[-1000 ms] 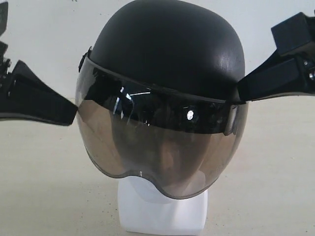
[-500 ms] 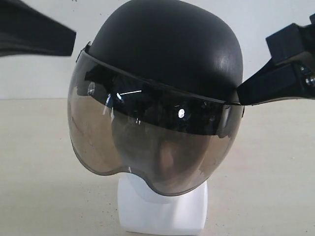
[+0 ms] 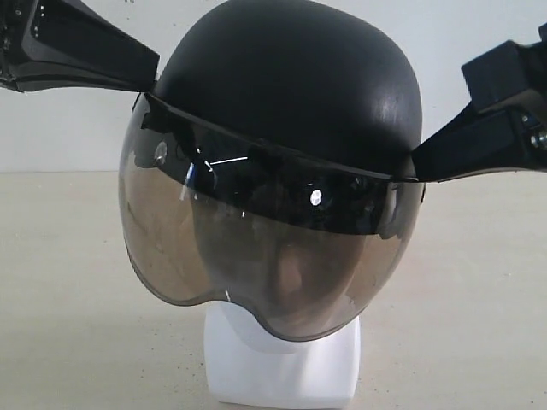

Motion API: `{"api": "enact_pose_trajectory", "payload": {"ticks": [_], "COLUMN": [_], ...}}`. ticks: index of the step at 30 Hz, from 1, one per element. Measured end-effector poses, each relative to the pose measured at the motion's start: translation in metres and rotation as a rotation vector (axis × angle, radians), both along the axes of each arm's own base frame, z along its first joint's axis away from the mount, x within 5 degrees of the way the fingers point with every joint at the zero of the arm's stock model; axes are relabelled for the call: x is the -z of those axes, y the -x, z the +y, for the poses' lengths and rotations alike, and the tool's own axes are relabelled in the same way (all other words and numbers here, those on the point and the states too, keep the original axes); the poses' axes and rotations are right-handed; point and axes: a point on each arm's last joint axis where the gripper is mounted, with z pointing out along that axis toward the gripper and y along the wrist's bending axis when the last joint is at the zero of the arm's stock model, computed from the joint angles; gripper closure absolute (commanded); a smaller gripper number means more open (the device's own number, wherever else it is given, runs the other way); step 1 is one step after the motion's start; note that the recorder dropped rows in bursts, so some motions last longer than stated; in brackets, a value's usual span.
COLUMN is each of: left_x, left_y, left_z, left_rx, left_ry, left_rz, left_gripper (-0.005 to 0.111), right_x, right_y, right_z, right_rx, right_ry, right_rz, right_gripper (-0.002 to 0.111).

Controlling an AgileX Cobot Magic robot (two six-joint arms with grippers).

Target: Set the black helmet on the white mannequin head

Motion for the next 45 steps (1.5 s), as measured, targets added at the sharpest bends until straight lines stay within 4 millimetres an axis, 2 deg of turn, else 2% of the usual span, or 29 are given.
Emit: {"api": "enact_pose_trajectory", "payload": {"ticks": [7, 14, 24, 27, 30, 35, 40, 45], "left_x": [0.004, 0.005, -0.016, -0.011, -0.003, 0.001, 0.0, 0.011], "left_y": [0.0, -0.001, 0.001, -0.005, -0.011, -0.007, -0.005, -0.002], "left_z": [0.003, 0.004, -0.002, -0.001, -0.009, -0.012, -0.011, -0.01], "left_rx": [-0.005, -0.008, 0.0, 0.001, 0.03, 0.032, 0.018, 0.001], "left_ry": [-0.076, -0.082, 0.045, 0.034, 0.028, -0.079, -0.086, -0.082], "left_rz": [-0.007, -0.002, -0.04, -0.019, 0.009, 0.022, 0.023, 0.052], "left_gripper": [0.102, 0.102, 0.102, 0.102, 0.102, 0.102, 0.102, 0.102], "right_x": [0.0, 0.0, 0.0, 0.0, 0.0, 0.0, 0.0, 0.0], "right_y": [0.0, 0.0, 0.0, 0.0, 0.0, 0.0, 0.0, 0.001], "right_z": [0.0, 0.0, 0.0, 0.0, 0.0, 0.0, 0.0, 0.001], "right_rx": [0.002, 0.004, 0.003, 0.003, 0.002, 0.002, 0.003, -0.004], "right_ry": [-0.001, -0.002, -0.004, -0.004, -0.003, -0.003, -0.004, -0.007], "right_rz": [-0.003, 0.005, 0.006, 0.006, 0.008, 0.011, 0.007, 0.017], "right_gripper": [0.108, 0.108, 0.108, 0.108, 0.108, 0.108, 0.108, 0.108]}}
